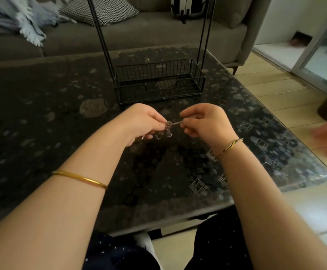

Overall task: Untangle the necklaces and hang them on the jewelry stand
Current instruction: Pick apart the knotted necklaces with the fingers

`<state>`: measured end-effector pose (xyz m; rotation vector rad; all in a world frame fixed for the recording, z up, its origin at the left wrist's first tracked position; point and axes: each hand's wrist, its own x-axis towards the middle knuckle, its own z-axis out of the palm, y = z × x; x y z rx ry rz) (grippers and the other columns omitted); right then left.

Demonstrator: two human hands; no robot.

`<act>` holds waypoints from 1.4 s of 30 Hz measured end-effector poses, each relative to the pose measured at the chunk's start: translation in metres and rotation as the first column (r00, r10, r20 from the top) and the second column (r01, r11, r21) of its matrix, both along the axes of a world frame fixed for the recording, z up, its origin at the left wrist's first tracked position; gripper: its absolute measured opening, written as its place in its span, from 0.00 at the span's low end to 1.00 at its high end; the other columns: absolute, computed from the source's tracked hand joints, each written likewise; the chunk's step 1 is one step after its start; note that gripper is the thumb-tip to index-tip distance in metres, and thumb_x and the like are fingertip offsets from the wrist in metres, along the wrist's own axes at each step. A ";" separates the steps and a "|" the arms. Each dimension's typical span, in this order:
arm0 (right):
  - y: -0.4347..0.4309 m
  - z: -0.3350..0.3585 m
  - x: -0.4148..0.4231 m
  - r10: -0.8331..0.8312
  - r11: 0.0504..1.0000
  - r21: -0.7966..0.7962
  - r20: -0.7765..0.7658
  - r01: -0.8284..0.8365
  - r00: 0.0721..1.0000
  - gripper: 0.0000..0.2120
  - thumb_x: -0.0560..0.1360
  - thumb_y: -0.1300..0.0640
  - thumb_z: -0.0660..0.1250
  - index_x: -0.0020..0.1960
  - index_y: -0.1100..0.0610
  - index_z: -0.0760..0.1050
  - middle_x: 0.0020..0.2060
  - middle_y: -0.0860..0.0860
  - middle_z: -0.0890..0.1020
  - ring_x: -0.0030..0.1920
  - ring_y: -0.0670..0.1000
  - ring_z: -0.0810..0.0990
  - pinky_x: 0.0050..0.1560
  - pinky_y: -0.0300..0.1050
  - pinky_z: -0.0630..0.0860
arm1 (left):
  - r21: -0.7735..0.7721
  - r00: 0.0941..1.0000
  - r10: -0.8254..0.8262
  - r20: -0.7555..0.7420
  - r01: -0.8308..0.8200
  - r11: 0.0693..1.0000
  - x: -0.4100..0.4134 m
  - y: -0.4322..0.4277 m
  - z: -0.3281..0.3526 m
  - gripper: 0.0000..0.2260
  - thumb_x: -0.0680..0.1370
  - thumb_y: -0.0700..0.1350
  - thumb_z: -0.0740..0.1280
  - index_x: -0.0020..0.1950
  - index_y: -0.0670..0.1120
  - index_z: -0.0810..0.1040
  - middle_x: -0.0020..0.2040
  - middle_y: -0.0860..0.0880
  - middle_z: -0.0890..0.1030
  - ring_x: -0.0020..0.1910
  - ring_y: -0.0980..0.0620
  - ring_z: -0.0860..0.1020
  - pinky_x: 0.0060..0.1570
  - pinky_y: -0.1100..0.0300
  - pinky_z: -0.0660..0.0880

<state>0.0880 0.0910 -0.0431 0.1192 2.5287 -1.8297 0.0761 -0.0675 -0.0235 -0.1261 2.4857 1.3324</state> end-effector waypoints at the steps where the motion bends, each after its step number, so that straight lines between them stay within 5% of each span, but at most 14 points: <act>1: 0.000 0.002 -0.001 -0.014 1.000 0.014 -0.029 0.014 0.999 0.10 0.74 0.68 0.65 0.42 0.54 0.76 0.35 0.53 0.81 0.31 0.46 0.77 0.35 0.38 0.77 | -0.021 1.000 0.004 -0.023 -0.005 1.000 -0.001 0.001 0.000 0.07 0.76 0.39 0.70 0.42 0.50 0.81 0.43 0.49 0.80 0.39 0.54 0.75 0.35 0.63 0.72; 8: -0.007 0.009 -0.009 -0.105 0.984 -0.139 0.052 0.111 0.993 0.13 0.78 0.68 0.56 0.44 0.57 0.77 0.30 0.50 0.75 0.28 0.45 0.72 0.33 0.38 0.76 | -0.010 0.992 0.128 0.003 -0.128 0.992 -0.005 0.003 -0.003 0.04 0.78 0.39 0.67 0.44 0.44 0.80 0.40 0.46 0.78 0.38 0.52 0.75 0.39 0.60 0.75; 16: -0.007 0.006 -0.011 -0.225 0.954 -0.194 0.035 0.227 0.974 0.12 0.77 0.67 0.56 0.45 0.57 0.76 0.30 0.50 0.74 0.31 0.47 0.72 0.38 0.43 0.74 | 0.143 0.961 0.238 0.143 -0.258 0.955 -0.006 0.003 0.003 0.04 0.79 0.37 0.64 0.50 0.42 0.77 0.49 0.44 0.80 0.43 0.51 0.80 0.47 0.52 0.81; 19: -0.012 0.009 -0.009 -0.171 0.782 -0.568 0.201 0.256 0.965 0.10 0.79 0.66 0.56 0.48 0.57 0.75 0.30 0.51 0.75 0.38 0.49 0.78 0.48 0.48 0.78 | 0.217 0.943 0.263 0.203 -0.305 0.927 -0.007 0.003 0.002 0.06 0.80 0.35 0.61 0.54 0.41 0.75 0.49 0.44 0.81 0.41 0.51 0.83 0.48 0.50 0.80; 22: -0.016 0.013 -0.010 -0.116 0.570 -0.756 0.314 0.322 0.942 0.09 0.80 0.66 0.55 0.51 0.60 0.74 0.28 0.52 0.72 0.36 0.51 0.79 0.41 0.49 0.81 | 0.297 0.930 0.261 0.257 -0.333 0.895 -0.004 0.002 0.003 0.05 0.80 0.34 0.60 0.52 0.40 0.74 0.47 0.44 0.81 0.39 0.50 0.82 0.50 0.49 0.80; 32: -0.023 0.005 -0.010 0.011 0.921 -0.377 0.271 0.096 0.962 0.06 0.80 0.64 0.58 0.50 0.59 0.73 0.30 0.51 0.70 0.28 0.47 0.71 0.41 0.47 0.79 | 0.274 0.963 0.231 0.140 -0.262 0.925 -0.006 0.009 0.001 0.06 0.79 0.38 0.60 0.44 0.44 0.73 0.45 0.45 0.77 0.32 0.52 0.76 0.43 0.52 0.81; 38: -0.022 0.006 -0.008 0.167 0.965 -0.242 0.258 -0.103 0.952 0.08 0.78 0.55 0.64 0.43 0.57 0.76 0.35 0.52 0.76 0.27 0.46 0.70 0.32 0.38 0.72 | 0.251 0.987 0.146 0.073 -0.160 0.955 -0.001 0.007 0.004 0.05 0.80 0.38 0.62 0.46 0.44 0.76 0.42 0.45 0.79 0.31 0.54 0.78 0.35 0.56 0.81; 42: -0.017 0.005 -0.007 0.161 0.984 -0.103 0.162 -0.145 0.974 0.04 0.75 0.59 0.69 0.41 0.58 0.78 0.31 0.51 0.77 0.27 0.44 0.69 0.29 0.35 0.68 | 0.213 0.992 0.126 0.028 -0.129 0.968 0.001 0.002 0.006 0.04 0.80 0.39 0.64 0.48 0.43 0.78 0.41 0.44 0.81 0.30 0.55 0.79 0.32 0.59 0.79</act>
